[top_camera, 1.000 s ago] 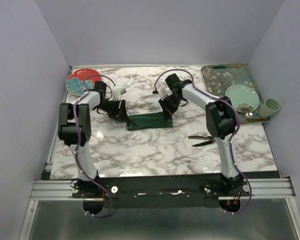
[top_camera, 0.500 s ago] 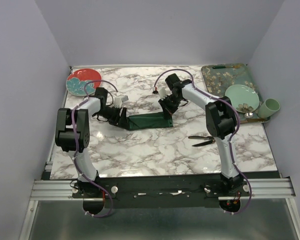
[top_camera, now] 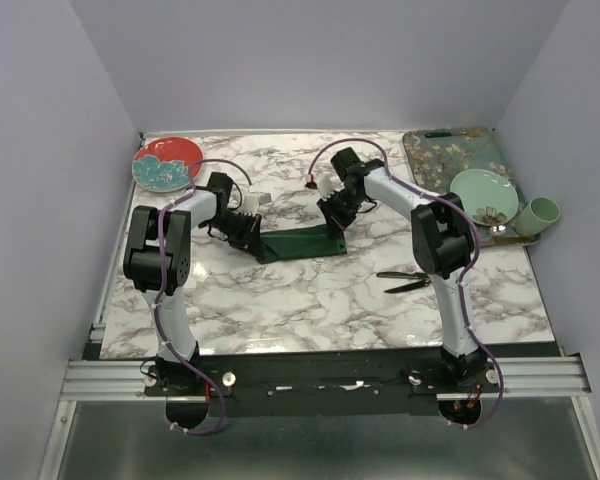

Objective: Fold the napkin into a case and place the utensils inside
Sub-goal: Fold the 2/3-rectangle-folded napkin at the center of the board, then stuff the top corner of the smaller-rectangle-folded napkin into the folded napkin.

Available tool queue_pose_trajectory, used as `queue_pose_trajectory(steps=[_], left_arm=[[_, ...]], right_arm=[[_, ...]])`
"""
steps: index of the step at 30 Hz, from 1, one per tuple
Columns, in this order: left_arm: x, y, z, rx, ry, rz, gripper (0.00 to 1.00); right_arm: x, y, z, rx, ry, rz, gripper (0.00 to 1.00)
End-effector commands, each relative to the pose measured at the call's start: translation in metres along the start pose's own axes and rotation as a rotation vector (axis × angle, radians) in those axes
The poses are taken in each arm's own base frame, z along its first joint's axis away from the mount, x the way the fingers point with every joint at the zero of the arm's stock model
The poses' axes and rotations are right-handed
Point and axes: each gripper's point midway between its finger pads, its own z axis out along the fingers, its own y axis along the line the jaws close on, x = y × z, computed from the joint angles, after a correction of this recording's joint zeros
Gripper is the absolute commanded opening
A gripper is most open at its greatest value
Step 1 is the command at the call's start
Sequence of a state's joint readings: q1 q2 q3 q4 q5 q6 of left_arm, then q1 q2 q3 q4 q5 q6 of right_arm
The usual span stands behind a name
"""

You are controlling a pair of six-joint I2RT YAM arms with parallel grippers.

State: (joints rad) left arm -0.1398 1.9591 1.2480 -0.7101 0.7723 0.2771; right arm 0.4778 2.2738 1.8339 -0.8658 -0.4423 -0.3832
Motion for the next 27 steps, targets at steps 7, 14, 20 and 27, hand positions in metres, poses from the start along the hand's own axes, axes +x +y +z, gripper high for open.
queue_pose_trajectory(steps=[7,14,20,27], left_arm=[[0.035,-0.013,-0.024,0.010,0.105,0.033,0.00],[0.020,-0.023,-0.037,0.074,0.013,0.053,0.45],[-0.011,-0.028,-0.069,0.096,-0.139,0.108,0.47],[-0.044,-0.047,-0.073,0.115,-0.248,0.243,0.55]], right_arm=[[0.036,0.041,-0.014,-0.074,0.094,-0.041,0.01],[0.010,0.069,-0.025,-0.160,0.026,-0.010,0.01],[-0.003,0.074,-0.029,-0.181,-0.004,0.016,0.01],[-0.004,0.062,-0.016,-0.154,-0.014,0.052,0.01]])
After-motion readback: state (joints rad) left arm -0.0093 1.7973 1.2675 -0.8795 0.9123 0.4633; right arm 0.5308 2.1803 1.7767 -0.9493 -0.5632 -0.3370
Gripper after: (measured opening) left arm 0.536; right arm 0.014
